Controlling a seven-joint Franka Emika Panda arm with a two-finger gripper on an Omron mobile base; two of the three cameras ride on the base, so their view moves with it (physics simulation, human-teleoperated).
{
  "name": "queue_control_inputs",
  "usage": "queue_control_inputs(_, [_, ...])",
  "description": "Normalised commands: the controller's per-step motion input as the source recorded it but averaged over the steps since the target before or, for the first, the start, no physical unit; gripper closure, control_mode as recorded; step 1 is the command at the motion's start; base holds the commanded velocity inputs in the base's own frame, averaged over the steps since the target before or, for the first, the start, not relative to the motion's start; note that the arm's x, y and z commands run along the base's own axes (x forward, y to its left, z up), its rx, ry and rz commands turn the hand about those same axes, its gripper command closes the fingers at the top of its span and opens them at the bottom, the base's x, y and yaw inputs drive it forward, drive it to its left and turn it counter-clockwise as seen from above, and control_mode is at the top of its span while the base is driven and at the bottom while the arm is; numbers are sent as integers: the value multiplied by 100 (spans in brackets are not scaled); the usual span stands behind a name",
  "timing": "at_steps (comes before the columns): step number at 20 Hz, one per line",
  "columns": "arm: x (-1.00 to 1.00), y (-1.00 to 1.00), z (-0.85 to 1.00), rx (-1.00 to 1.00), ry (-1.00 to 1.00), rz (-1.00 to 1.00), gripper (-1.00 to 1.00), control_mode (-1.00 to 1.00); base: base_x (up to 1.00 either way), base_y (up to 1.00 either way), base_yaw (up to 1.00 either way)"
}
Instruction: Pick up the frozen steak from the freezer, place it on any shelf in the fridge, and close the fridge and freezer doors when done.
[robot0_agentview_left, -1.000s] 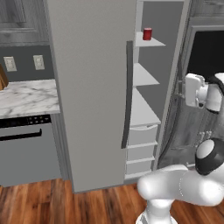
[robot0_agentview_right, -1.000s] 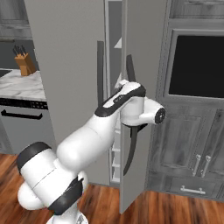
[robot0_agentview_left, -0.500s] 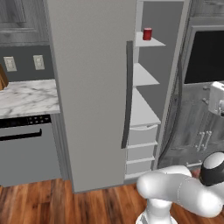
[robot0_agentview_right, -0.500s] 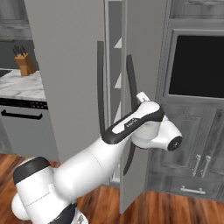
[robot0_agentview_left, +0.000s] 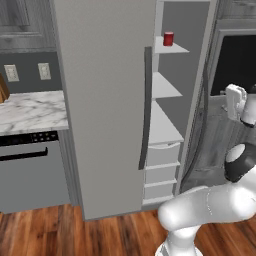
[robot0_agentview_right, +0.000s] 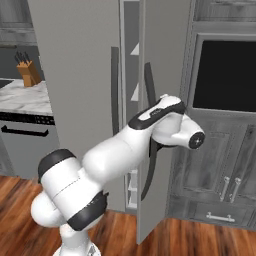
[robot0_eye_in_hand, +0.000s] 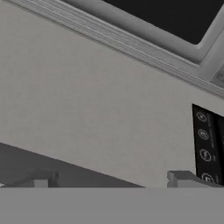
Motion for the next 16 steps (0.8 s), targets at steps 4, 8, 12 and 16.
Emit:
queue_control_inputs(4, [93, 8, 0, 0, 15, 4, -100, -100, 0, 0, 0])
queue_control_inputs(8, [67, 54, 0, 0, 13, 13, -100, -100, 0, 0, 0])
queue_control_inputs(12, [28, 87, 1, 3, 10, 19, -100, -100, 0, 0, 0])
queue_control_inputs(16, [17, 100, 5, 9, 7, 21, -100, -100, 0, 0, 0])
